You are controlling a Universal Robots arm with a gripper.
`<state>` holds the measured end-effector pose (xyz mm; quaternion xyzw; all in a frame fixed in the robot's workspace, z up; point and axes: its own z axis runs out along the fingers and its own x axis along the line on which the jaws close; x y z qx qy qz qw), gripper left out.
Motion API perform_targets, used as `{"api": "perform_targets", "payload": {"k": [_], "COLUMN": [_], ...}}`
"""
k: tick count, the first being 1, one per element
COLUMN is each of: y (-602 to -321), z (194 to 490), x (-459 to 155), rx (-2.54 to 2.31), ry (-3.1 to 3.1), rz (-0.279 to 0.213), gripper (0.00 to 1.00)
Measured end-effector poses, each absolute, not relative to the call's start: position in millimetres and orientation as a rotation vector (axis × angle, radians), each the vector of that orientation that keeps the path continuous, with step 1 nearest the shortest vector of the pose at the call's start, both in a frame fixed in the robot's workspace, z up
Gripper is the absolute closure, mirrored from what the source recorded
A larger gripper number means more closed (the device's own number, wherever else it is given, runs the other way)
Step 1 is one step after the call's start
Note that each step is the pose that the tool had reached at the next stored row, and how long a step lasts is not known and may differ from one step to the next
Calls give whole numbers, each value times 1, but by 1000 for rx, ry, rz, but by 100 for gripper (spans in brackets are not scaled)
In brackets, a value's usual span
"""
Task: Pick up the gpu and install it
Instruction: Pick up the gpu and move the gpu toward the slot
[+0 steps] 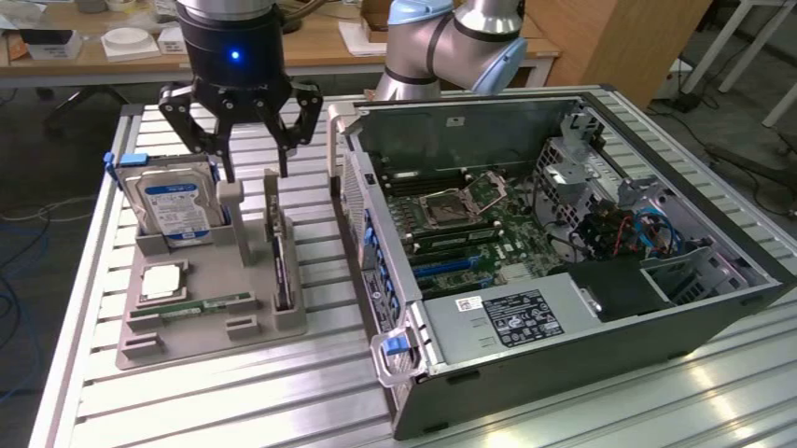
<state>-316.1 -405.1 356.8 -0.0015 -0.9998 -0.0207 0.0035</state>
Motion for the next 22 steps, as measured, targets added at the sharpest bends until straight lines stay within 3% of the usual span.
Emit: {"api": "perform_targets", "payload": {"k": [22], "y": [-405], "z": [344], "x": [-316], "rx": [-5], "ry": [-3134], "rz": [-65], "gripper": [41]}}
